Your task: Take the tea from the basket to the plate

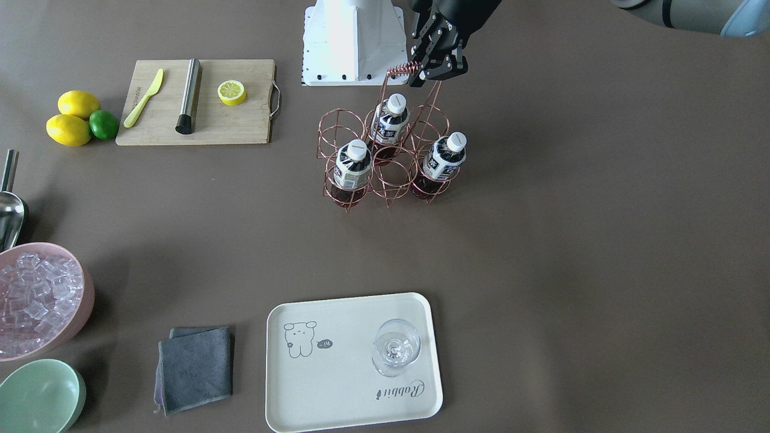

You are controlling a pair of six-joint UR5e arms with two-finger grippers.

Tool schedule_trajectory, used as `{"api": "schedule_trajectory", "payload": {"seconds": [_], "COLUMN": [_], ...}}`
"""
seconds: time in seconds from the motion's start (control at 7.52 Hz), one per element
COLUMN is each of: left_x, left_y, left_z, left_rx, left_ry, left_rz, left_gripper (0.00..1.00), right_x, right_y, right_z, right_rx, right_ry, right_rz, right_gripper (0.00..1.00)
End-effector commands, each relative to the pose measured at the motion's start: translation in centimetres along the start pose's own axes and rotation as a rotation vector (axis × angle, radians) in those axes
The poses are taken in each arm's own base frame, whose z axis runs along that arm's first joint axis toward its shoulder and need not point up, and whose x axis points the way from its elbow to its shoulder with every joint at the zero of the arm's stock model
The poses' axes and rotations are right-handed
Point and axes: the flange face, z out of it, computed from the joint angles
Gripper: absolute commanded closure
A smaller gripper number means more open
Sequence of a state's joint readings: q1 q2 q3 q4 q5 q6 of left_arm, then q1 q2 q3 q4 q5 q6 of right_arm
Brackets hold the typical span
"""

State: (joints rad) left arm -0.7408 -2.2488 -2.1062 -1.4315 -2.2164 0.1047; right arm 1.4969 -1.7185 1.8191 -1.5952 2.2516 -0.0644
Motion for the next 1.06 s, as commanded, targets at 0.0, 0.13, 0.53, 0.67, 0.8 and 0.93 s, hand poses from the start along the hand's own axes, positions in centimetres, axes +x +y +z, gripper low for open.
{"api": "schedule_trajectory", "payload": {"seconds": [0.0,0.13,0.53,0.67,0.8,0.93], "left_x": [0.2,0.1,-0.6,-1.0,-1.3,-1.4], "left_y": [-3.8,-5.2,-7.5,-7.5,-7.4,-7.2], "left_z": [1.2,1.5,3.0,3.6,3.9,4.1], "left_rx": [0.011,0.014,0.015,0.015,0.009,0.007], "left_ry": [-0.012,-0.008,-0.001,-0.001,-0.001,0.0], "left_rz": [0.021,0.029,0.042,0.042,0.039,0.037], "left_gripper": [1.0,1.0,1.0,1.0,1.0,1.0], "right_x": [-4.9,-7.0,-11.0,-13.7,-15.4,-17.0], "right_y": [-6.8,-9.5,-12.1,-14.0,-15.0,-15.5], "right_z": [-2.5,-3.8,-3.8,-4.5,-4.8,-4.9], "right_rx": [-0.006,-0.022,-0.049,-0.041,-0.026,-0.019], "right_ry": [0.004,0.026,0.013,0.008,0.008,-0.002], "right_rz": [0.027,0.016,0.085,0.1,0.087,0.061], "right_gripper": [0.0,0.0,0.0,0.0,0.0,0.0]}}
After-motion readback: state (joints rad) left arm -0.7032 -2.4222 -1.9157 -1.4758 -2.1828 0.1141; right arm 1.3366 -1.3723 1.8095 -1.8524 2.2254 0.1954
